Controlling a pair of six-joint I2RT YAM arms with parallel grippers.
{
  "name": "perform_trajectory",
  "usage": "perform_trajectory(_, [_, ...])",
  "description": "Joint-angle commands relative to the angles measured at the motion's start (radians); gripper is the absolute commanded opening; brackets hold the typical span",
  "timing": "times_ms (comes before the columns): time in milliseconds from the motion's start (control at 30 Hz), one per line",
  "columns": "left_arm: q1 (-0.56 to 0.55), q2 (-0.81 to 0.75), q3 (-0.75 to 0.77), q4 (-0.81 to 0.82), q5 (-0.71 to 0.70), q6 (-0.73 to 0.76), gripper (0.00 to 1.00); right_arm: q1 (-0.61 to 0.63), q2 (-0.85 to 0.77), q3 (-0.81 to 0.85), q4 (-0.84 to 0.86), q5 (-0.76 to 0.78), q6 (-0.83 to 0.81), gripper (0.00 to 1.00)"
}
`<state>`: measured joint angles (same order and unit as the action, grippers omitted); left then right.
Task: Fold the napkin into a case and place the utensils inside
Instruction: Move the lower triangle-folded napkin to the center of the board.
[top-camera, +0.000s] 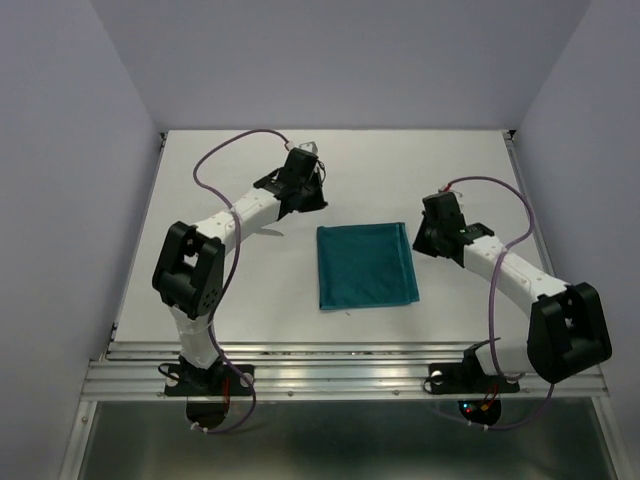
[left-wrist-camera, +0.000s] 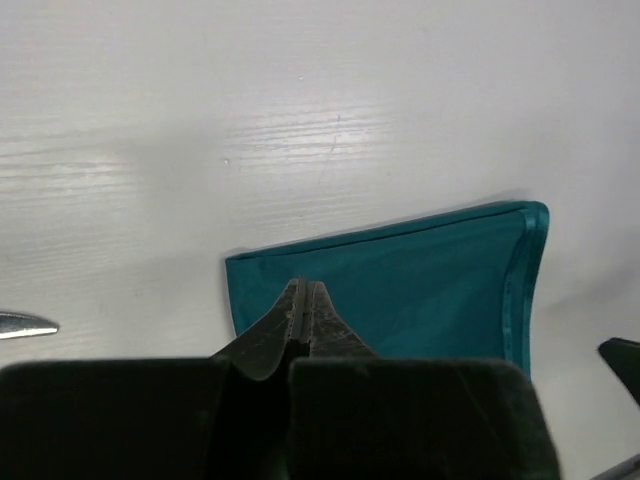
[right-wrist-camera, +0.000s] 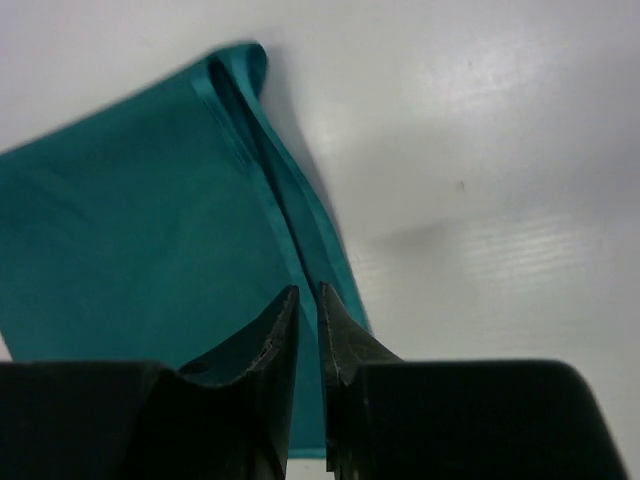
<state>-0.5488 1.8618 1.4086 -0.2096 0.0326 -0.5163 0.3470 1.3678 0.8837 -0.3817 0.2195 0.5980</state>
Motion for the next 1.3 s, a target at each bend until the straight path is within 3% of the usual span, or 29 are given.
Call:
perform_trajectory(0, [-0.019,-0.108,-0.046,0.006,-0.022,-0.014,0.03,0.003,-0.080,-0.080,-0.129,-0.035,0.026,0.19])
perform_trajectory(100, [-0.042,-0.136,-0.076,0.012,-0.010,-0.027,0.07,0.003,-0.113,-0.124,-0.167,-0.042,0.051,0.25])
perform_trajectory(333, [-0.117,-0.121,-0.097,0.006,-0.005,-0.059,0.17,0.003,-0.084,-0.106,-0.164,-0.029,0.016,0.48])
perform_trajectory(500, [-0.143,-0.095,-0.089,-0.002,-0.002,-0.099,0.19,0.003,0.011,-0.019,-0.115,-0.029,-0.035,0.61])
perform_trajectory(700, [-0.143,-0.073,-0.080,-0.053,-0.023,-0.102,0.28,0.003,0.219,0.132,-0.056,-0.043,-0.128,0.76])
perform_trajectory(967, [-0.143,-0.107,-0.132,-0.040,-0.048,-0.116,0.30,-0.006,0.346,0.138,0.018,-0.110,-0.141,0.77])
perform_trajectory(1267, [-0.145,-0.059,-0.079,-0.079,-0.089,-0.106,0.30,0.061,0.258,-0.009,0.084,-0.278,-0.038,0.76])
